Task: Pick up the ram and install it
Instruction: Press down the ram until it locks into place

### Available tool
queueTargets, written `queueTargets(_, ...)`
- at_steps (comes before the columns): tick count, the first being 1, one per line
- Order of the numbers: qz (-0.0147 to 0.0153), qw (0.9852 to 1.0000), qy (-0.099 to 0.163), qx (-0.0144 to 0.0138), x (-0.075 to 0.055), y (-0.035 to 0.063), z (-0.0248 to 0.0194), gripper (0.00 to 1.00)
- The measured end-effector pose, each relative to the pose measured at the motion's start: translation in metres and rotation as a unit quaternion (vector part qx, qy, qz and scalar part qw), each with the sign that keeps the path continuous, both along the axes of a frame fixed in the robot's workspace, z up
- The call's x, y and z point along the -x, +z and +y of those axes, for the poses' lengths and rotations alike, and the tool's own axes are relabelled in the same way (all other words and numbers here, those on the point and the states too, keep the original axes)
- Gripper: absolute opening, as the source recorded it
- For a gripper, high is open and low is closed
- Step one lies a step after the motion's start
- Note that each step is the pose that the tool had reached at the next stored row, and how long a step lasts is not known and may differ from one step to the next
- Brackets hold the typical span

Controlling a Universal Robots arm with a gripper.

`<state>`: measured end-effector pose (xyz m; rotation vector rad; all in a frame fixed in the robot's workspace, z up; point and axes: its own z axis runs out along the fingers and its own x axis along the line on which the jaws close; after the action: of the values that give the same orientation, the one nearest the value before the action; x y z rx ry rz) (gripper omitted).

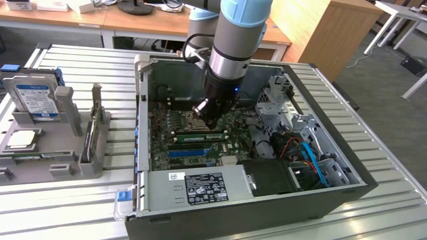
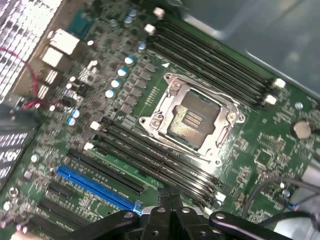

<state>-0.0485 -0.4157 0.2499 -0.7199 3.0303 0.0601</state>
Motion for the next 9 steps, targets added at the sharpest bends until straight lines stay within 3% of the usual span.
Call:
queueTargets(5,0.0000,0.9992,-0.041,0.0000,0.0000,-0.0002,0.0000,0.11)
queueTargets(9,0.0000,0.9970,-0.077,0.0001,0.0000,-0.0004,0.0000,0.11)
